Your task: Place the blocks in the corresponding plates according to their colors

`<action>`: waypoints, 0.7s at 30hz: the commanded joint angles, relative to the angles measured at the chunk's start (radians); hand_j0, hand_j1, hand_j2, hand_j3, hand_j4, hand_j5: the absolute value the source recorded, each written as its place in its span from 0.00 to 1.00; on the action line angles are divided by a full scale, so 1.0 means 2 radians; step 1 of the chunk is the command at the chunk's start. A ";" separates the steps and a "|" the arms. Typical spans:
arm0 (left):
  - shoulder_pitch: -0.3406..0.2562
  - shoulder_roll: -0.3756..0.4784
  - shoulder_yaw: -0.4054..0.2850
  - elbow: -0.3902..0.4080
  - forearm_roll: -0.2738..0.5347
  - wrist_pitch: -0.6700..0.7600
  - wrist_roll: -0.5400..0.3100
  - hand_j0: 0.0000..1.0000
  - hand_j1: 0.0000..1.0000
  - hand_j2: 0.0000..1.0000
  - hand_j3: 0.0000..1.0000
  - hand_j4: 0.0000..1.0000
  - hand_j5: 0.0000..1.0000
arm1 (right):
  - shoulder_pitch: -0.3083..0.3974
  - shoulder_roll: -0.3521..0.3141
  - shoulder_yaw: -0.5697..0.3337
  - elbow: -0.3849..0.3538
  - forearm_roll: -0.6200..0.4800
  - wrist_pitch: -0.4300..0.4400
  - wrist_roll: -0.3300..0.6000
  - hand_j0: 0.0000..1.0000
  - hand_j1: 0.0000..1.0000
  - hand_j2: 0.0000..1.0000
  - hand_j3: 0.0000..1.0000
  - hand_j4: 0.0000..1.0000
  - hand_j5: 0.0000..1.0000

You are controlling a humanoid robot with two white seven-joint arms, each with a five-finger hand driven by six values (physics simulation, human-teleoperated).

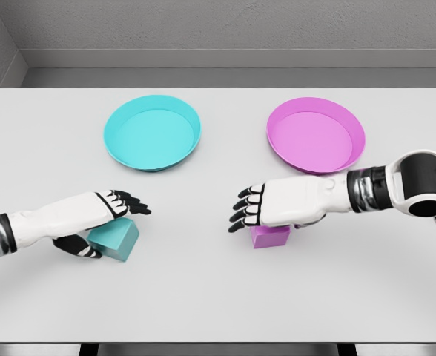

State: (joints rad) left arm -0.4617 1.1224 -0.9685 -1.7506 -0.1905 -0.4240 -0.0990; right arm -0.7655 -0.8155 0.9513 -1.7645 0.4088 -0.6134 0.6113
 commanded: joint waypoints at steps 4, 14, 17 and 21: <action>0.000 -0.001 -0.001 0.000 0.001 0.000 0.000 1.00 1.00 1.00 1.00 1.00 1.00 | 0.002 0.004 0.001 0.002 0.004 0.001 0.000 1.00 1.00 1.00 1.00 1.00 1.00; -0.002 -0.001 -0.011 -0.001 -0.011 -0.028 0.000 0.64 0.64 0.64 0.64 0.64 0.64 | 0.008 0.015 -0.003 0.016 0.059 0.001 0.000 1.00 1.00 1.00 1.00 1.00 1.00; -0.002 -0.001 -0.011 -0.001 -0.011 -0.028 0.000 0.62 0.62 0.62 0.62 0.62 0.62 | 0.008 0.017 -0.002 0.021 0.064 0.001 0.000 1.00 1.00 1.00 1.00 1.00 1.00; -0.008 -0.001 -0.011 0.000 -0.011 -0.034 0.000 0.58 0.58 0.58 0.58 0.58 0.58 | 0.008 0.024 0.002 0.032 0.074 0.001 0.000 1.00 1.00 1.00 1.00 1.00 1.00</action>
State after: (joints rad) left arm -0.4801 1.1207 -0.9913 -1.7510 -0.2164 -0.4877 -0.1001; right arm -0.7471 -0.7719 0.9518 -1.7091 0.5500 -0.6133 0.6112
